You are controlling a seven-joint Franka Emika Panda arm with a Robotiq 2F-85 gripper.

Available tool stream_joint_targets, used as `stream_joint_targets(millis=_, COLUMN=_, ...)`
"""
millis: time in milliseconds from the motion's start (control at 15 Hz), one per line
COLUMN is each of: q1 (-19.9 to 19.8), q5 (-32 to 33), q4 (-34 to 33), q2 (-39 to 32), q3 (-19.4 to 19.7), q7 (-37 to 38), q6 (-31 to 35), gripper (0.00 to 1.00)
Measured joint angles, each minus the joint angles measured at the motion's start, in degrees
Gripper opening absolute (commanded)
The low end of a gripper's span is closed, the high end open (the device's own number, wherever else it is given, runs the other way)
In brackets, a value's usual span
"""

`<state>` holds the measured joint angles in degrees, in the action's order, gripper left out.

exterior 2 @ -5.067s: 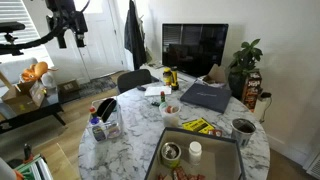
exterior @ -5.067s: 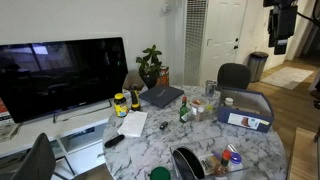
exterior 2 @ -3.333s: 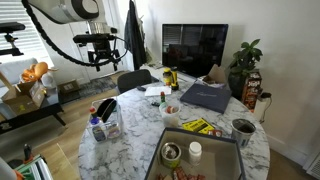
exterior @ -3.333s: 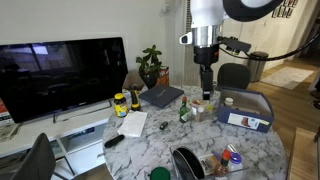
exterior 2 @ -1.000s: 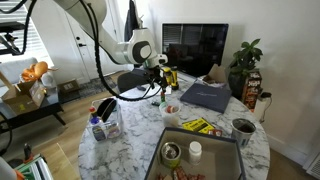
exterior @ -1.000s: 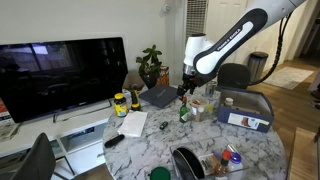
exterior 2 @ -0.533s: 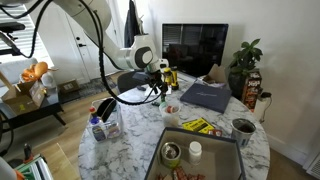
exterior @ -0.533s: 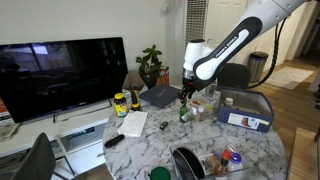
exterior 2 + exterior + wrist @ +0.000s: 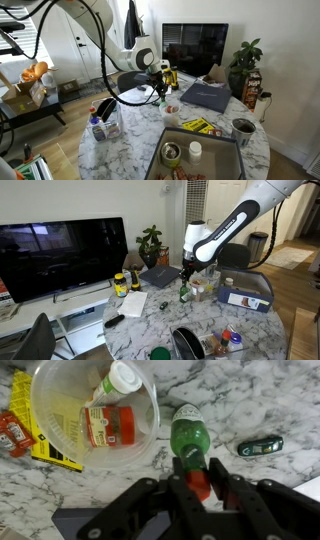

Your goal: Put the green bottle in the box

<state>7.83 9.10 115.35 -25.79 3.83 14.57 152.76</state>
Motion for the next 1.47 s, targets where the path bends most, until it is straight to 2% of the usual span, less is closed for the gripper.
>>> stream_joint_targets(millis=200, q1=-0.9, q5=-3.3, q4=0.3, q2=1.7, q3=-1.7, q7=-1.9, q6=0.0, gripper=0.08)
stream_joint_targets(millis=400, q1=-1.4, q5=-4.3, q4=2.4, q2=8.7, q3=-3.0, q7=-4.7, q6=-1.3, gripper=0.08)
stream_joint_targets(millis=667, q1=-1.4, q5=-3.3, q4=6.9, q2=21.2, q3=-3.0, q7=-4.3, q6=-10.4, gripper=0.08)
stream_joint_targets(millis=867, q1=-3.1, q5=-2.8, q4=12.4, q2=30.9, q3=-2.9, q7=0.7, q6=-19.5, gripper=0.08)
stream_joint_targets(millis=933, q1=-4.1, q5=-3.0, q4=14.9, q2=33.8, q3=-2.8, q7=2.5, q6=-20.7, gripper=0.31)
stream_joint_targets(millis=1200, q1=-7.1, q5=-4.3, q4=23.5, q2=41.8, q3=-2.2, q7=4.7, q6=-20.9, gripper=0.31)
stream_joint_targets(millis=1267, q1=-7.2, q5=-4.3, q4=24.1, q2=42.3, q3=-2.3, q7=4.9, q6=-20.8, gripper=0.08)
stream_joint_targets(millis=1467, q1=-8.1, q5=-2.8, q4=24.1, q2=42.2, q3=-2.9, q7=6.0, q6=-20.8, gripper=0.08)
